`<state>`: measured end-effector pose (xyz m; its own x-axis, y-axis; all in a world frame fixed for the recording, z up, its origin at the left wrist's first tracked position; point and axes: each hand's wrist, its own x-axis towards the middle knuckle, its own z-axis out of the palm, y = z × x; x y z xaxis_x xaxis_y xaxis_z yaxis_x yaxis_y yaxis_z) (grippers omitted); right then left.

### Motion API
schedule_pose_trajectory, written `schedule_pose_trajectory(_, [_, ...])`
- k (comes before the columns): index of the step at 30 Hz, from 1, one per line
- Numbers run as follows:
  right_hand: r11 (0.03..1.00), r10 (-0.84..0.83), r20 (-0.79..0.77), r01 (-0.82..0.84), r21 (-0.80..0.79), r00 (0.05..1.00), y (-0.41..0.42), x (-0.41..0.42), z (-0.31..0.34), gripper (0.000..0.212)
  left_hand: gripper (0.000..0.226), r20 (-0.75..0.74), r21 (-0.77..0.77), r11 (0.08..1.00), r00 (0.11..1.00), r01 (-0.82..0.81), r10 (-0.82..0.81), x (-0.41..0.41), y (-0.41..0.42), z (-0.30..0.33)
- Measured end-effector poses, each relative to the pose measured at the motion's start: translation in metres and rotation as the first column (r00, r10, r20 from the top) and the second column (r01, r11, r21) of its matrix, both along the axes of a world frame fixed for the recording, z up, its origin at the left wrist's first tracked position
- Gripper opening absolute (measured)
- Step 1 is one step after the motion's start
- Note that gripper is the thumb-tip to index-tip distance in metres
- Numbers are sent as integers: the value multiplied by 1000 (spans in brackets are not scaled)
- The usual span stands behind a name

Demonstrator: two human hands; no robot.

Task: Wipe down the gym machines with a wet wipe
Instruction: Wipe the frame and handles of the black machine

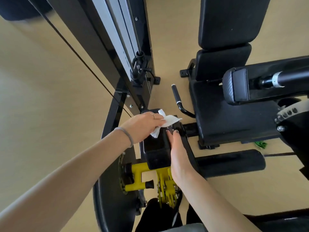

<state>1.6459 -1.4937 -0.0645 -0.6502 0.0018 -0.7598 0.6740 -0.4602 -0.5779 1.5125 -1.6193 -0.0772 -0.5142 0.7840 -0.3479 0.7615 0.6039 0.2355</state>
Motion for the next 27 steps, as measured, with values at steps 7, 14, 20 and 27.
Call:
schedule_pose_trajectory(7, [1000,-5,106,4,15,994,2,-5,-2,59,16,16,-138,927,935,-349,355,-57,21,-23])
schedule_pose_trajectory(14, [1000,16,94,-16,4,995,3,-1,-4,56,24,-7,-76,752,754,-655,656,-23,2,-10])
schedule_pose_trajectory(20, [999,52,98,-53,12,994,1,-1,-4,63,16,276,97,499,505,-861,818,73,-16,22])
schedule_pose_trajectory(27, [993,96,117,-104,61,988,1,1,3,90,22,345,238,266,337,-934,876,157,-2,25])
